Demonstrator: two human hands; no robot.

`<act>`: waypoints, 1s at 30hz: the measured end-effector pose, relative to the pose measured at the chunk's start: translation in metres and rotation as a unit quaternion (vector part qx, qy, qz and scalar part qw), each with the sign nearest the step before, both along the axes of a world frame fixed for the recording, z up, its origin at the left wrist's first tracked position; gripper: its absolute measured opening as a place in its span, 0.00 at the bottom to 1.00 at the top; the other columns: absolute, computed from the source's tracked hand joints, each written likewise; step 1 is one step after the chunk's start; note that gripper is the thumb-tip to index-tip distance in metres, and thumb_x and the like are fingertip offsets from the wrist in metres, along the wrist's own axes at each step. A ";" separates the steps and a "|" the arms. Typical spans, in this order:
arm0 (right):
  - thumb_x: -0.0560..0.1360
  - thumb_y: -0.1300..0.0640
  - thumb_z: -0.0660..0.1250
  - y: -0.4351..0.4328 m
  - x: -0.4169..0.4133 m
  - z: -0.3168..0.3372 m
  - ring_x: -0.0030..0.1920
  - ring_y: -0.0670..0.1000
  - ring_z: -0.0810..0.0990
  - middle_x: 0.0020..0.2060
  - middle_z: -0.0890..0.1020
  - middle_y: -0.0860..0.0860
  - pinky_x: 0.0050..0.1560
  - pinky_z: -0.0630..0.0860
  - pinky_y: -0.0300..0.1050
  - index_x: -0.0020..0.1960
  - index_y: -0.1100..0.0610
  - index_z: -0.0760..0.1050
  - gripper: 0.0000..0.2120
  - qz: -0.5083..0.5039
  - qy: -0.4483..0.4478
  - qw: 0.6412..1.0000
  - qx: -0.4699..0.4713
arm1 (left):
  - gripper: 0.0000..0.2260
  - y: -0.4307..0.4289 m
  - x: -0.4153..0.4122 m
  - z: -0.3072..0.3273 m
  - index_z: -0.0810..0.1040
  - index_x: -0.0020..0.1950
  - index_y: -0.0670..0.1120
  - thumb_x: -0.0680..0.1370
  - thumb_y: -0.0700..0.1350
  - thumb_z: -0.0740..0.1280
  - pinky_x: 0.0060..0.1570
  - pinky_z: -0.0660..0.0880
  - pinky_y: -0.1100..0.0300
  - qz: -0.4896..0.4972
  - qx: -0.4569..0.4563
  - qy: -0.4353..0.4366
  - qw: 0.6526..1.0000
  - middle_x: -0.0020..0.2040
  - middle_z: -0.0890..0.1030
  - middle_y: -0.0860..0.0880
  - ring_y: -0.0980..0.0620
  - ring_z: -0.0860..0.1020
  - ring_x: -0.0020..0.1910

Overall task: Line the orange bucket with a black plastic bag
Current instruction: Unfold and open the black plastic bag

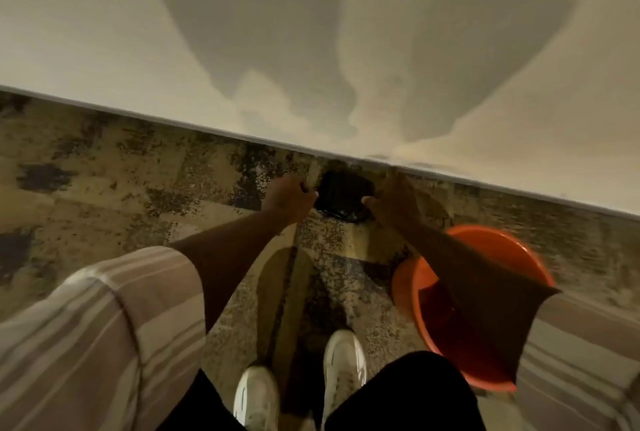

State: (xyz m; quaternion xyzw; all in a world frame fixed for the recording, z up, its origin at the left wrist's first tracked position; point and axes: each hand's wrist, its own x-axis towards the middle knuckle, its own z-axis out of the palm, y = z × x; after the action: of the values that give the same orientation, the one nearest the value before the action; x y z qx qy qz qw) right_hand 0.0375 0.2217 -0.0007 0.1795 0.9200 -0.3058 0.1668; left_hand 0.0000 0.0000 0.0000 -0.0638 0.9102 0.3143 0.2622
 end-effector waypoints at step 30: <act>0.74 0.64 0.77 0.014 -0.080 -0.174 0.47 0.59 0.84 0.53 0.83 0.60 0.48 0.87 0.55 0.60 0.64 0.77 0.17 -0.193 -0.167 0.964 -0.071 | 0.07 0.056 -0.040 -0.181 0.81 0.49 0.40 0.79 0.44 0.73 0.44 0.87 0.51 0.204 0.179 -0.115 0.956 0.50 0.85 0.41 0.45 0.87 0.45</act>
State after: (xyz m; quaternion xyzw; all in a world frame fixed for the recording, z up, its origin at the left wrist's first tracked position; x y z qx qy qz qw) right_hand -0.0428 0.2354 -0.1747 0.3895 0.8031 -0.3626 0.2682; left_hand -0.0402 0.0565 -0.1809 -0.2361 0.7702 0.5095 0.3025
